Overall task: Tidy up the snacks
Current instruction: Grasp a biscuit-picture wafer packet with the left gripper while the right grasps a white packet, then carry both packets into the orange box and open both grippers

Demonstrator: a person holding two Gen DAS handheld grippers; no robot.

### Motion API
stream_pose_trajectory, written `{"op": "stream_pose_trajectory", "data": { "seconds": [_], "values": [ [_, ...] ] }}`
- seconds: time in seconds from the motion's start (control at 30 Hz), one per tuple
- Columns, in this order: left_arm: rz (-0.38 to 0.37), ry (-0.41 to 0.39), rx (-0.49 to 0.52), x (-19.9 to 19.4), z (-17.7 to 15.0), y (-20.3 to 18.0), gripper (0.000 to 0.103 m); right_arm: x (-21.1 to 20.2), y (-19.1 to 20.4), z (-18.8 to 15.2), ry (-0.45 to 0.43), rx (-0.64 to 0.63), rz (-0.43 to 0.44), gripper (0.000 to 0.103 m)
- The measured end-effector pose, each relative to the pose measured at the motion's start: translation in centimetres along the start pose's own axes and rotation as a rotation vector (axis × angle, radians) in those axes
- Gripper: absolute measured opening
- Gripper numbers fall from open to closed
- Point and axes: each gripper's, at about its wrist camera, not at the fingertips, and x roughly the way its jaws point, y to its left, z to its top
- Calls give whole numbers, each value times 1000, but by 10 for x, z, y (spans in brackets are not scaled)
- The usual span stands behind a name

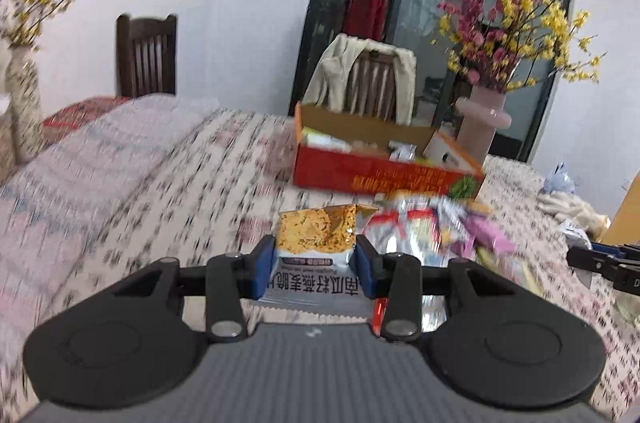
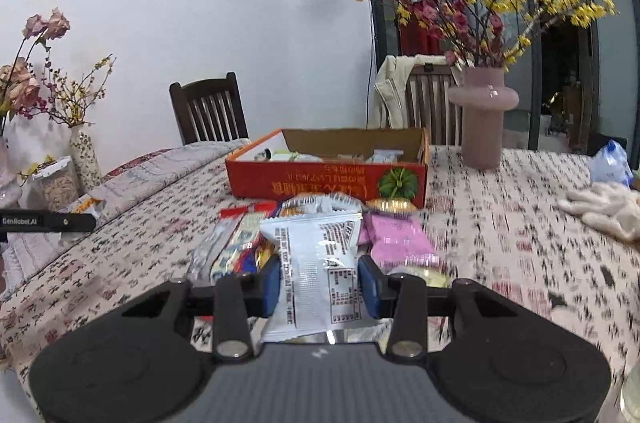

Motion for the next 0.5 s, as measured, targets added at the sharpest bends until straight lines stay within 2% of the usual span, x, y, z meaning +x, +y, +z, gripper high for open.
{"op": "stream_pose_trajectory", "data": {
  "seconds": [0.23,0.4,0.5],
  "values": [
    [-69,-31,17,49,51,-10,43,37,-11,50,-42,-45,-29,40],
    [-68,-16,20,118,106,-13,43,78,-23,91,-54,-84,-58,40],
    [-81,-5,57,167,141,-21,43,113,-37,123,-67,-82,-57,40]
  ]
}}
